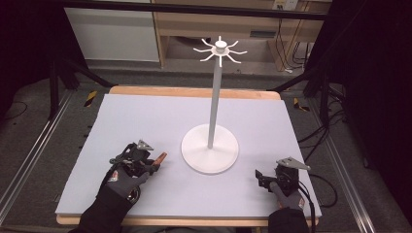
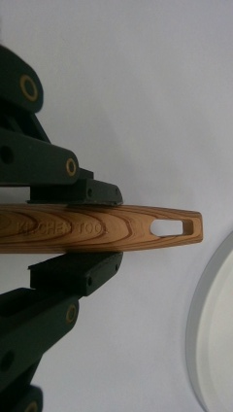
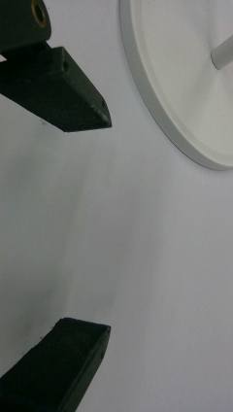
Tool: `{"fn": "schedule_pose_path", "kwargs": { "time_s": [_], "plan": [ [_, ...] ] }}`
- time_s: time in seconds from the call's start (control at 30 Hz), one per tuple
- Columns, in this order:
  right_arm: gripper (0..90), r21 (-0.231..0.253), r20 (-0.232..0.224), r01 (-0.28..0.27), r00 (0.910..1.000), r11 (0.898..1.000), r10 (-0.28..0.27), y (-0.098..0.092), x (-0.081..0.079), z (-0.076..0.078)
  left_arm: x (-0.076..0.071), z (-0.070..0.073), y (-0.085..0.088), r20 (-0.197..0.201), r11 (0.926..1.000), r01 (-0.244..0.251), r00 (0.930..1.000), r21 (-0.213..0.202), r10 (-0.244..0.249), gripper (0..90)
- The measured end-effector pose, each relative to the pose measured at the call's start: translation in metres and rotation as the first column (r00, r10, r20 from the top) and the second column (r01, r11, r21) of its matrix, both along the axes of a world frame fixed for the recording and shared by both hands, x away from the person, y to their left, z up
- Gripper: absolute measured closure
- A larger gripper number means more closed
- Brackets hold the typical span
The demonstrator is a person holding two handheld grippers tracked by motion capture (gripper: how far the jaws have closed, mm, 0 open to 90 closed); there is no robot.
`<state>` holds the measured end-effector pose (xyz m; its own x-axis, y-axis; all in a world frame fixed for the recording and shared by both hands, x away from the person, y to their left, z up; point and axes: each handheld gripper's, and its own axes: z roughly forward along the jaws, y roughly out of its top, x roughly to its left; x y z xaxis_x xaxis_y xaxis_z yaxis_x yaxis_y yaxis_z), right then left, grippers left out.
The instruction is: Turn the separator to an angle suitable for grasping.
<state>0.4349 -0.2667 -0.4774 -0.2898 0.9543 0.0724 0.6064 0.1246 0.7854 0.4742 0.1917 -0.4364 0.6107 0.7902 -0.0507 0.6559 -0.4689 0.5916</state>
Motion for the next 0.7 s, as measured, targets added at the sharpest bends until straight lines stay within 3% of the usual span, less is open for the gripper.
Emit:
{"fn": "schedule_pose_path", "kwargs": {
  "time_s": [0.4,0.7],
  "plan": [
    [5.8,0.001,0.0,0.001,1.0,1.0,-0.001,0.0,0.0,0.0,-0.012,0.024,-0.001,0.064,0.9982,0.022,0.9978,-0.055,-0.018,67.9],
    [5.8,0.001,-0.002,0.004,1.0,1.0,-0.004,0.001,0.0,0.0,-0.019,0.039,0.003,0.126,0.9949,0.024,0.992,-0.098,-0.011,67.9]
  ]
}}
